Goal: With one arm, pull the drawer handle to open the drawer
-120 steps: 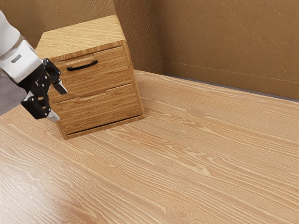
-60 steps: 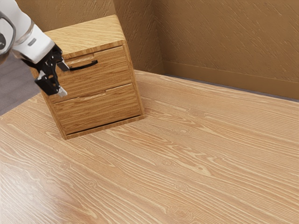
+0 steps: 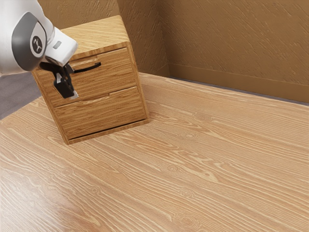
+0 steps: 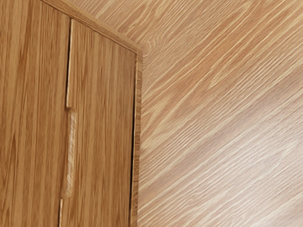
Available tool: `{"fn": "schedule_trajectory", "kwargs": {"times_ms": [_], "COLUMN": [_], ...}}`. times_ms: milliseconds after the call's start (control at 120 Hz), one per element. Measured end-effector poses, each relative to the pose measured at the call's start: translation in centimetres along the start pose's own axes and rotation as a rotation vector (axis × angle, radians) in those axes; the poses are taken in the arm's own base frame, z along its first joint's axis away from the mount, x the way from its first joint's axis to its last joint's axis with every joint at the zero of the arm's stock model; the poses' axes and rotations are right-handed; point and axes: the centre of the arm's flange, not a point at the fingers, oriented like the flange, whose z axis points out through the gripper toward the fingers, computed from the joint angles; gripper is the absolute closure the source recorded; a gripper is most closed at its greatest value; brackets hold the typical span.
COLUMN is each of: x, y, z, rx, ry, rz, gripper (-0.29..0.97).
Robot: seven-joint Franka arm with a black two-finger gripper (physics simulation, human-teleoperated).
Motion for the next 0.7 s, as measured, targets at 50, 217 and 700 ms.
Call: {"fn": "schedule_trajectory", "kwargs": {"times_ms": [50, 217, 700], "x": [1.3, 3.7, 2.3], "y": [-0.3, -0.5, -4.9], "z": [0.8, 1.9, 6.8], "rx": [-0.003, -0.011, 0.058], "ry": [-0.002, 0.018, -0.004], "rz": [0.015, 0.039, -0.028], "gripper": [0.02, 0.02, 0.03]}}
